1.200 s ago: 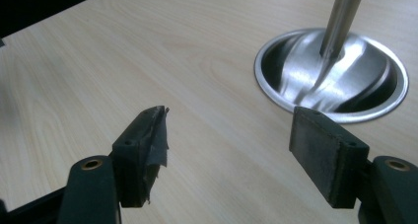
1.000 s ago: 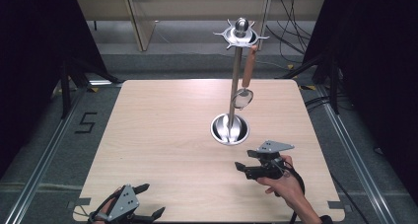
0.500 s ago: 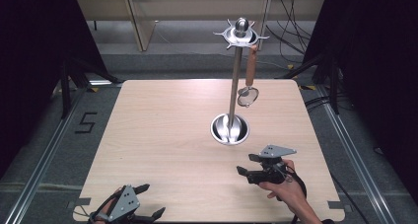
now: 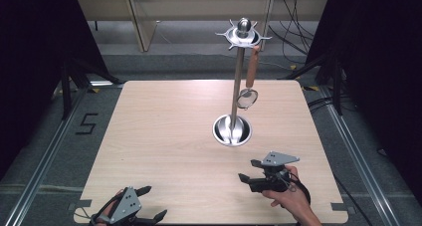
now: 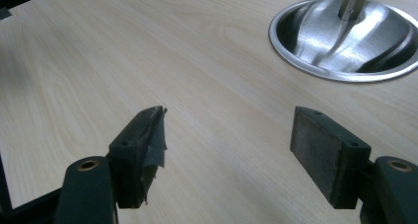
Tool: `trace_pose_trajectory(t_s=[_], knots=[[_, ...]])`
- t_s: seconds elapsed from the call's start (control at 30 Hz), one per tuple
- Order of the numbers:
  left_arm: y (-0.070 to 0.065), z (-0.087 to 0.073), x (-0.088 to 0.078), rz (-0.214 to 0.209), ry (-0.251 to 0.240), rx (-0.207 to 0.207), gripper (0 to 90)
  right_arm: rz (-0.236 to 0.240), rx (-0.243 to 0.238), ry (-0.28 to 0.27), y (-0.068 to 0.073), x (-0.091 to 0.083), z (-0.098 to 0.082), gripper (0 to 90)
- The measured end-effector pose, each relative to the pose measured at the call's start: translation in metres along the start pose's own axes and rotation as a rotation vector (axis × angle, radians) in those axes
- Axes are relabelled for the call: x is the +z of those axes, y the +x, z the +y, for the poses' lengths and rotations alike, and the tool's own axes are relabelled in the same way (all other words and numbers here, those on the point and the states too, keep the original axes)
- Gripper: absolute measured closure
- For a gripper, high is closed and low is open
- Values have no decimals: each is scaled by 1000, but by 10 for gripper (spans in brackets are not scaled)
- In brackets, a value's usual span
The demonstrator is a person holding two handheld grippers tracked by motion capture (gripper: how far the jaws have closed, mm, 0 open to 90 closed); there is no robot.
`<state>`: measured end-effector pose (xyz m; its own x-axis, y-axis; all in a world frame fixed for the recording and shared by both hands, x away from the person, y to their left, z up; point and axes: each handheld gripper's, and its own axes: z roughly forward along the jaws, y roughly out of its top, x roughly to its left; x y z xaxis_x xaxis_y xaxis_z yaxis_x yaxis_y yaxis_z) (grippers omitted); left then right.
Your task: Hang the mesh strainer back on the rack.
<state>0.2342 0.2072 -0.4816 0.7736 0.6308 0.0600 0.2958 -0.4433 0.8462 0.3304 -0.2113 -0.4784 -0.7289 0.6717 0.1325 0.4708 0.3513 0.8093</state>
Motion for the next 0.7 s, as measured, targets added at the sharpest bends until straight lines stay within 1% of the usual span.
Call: trace_pose_trajectory(t_s=[0.03, 0.07, 0.1, 0.13, 0.17, 0.2, 0.23, 0.27, 0.3, 0.33, 0.4, 0.43, 0.47, 0.5, 0.53, 0.57, 0.6, 0.63, 0.67, 0.7], knots=[[0, 0, 0, 0, 0, 0, 151, 0, 0, 0, 0, 0, 0, 302], [1, 0, 0, -1, 0, 17, 151, 18, 18, 15, 3, -2, -1, 302], [1, 0, 0, -1, 0, 17, 151, 18, 18, 15, 3, -2, -1, 302], [-1, 0, 0, 2, 4, -12, 151, 14, 23, 13, 5, -2, -2, 301], [1, 0, 0, 3, 2, 15, 151, 5, 10, 10, 5, -2, -3, 301], [1, 0, 0, 1, -1, 15, 151, 9, -8, 15, 5, -3, -5, 299], [0, 0, 0, 2, -1, -3, 151, 18, 3, 18, 7, -3, -6, 298], [0, 0, 0, 2, -1, -3, 151, 5, -19, 24, 6, -3, -7, 296], [0, 0, 0, 2, -1, 9, 151, 5, -19, 24, 6, -3, -7, 296], [0, 0, 0, 1, 0, 2, 151, 19, -13, 35, 7, -3, -11, 295], [0, 0, 0, 1, 0, 4, 151, 13, -20, 36, 8, -4, -12, 295], [1, 0, 0, 1, -1, 16, 150, 19, -11, 44, 9, -3, -14, 295], [1, 0, 0, 3, 4, 14, 151, 15, -14, 41, 9, -4, -15, 293], [0, 0, 0, 4, 3, 15, 150, 16, -15, 50, 9, -5, -16, 293], [1, 0, 0, 2, 4, 18, 151, 34, -10, 46, 9, -4, -17, 291], [-1, -1, 0, 3, 4, -11, 151, 15, -6, 50, 10, -6, -19, 290], [-1, -1, 1, 13, 0, -3, 150, 24, -12, 57, 11, -6, -20, 284], [0, -1, 1, 7, 9, 4, 150, 19, -10, 59, 12, -7, -21, 284], [0, -1, 1, 7, 9, 4, 150, 19, -10, 59, 12, -7, -21, 284], [-1, -1, 1, 5, 3, -3, 150, 30, -17, 63, 12, -6, -21, 283]])
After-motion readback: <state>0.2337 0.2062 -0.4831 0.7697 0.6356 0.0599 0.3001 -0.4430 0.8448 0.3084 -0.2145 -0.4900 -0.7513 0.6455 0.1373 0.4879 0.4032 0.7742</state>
